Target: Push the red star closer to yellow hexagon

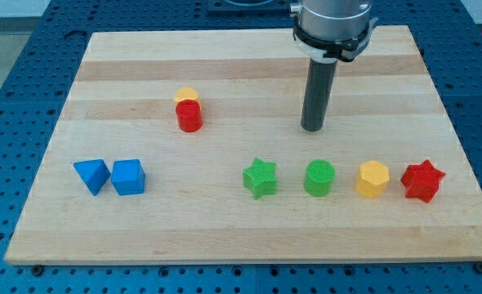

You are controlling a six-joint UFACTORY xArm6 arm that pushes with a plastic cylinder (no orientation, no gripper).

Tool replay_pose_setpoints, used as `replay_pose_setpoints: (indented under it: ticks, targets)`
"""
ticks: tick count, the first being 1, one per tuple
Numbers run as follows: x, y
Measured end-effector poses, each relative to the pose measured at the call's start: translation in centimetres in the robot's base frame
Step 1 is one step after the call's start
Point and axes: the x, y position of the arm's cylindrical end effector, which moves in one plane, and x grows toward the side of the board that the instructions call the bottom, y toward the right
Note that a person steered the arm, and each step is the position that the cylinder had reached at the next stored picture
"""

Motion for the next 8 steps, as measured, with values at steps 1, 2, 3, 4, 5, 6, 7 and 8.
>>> replay_pose_setpoints:
  ticks: [1,2,3,4,5,6,7,8]
  targets:
    - [0.0,0.0]
    - [0.0,3.4]
    - [0.2,9.2]
    - [3.0,15.0]
    - [6.1,20.8]
    - [9.4,24.2]
    - [11.9,23.5]
    - [12.1,20.5]
